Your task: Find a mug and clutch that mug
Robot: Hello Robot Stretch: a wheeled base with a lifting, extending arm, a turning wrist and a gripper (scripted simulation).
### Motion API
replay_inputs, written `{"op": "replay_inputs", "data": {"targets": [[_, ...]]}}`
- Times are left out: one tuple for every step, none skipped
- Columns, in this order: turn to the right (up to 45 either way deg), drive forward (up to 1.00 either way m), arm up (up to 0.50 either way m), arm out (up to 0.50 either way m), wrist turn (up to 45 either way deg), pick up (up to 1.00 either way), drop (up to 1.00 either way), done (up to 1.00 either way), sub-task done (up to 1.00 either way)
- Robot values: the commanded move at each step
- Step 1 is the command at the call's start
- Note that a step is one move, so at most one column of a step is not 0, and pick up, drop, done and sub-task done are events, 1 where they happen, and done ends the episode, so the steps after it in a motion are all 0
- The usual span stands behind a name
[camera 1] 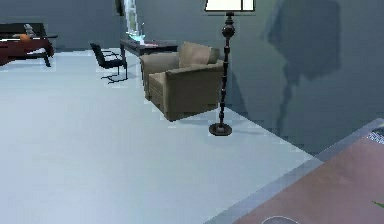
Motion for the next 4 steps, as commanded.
{"op": "replay_inputs", "data": {"targets": [[0.0,0.0,0.0,0.0,45.0,0.0,0.0,0.0,0.0],[0.0,0.0,0.0,0.0,45.0,0.0,0.0,0.0,0.0],[0.0,0.0,0.0,0.0,36.0,0.0,0.0,0.0,0.0],[0.0,0.0,-0.3,0.0,0.0,0.0,0.0,0.0,0.0]]}}
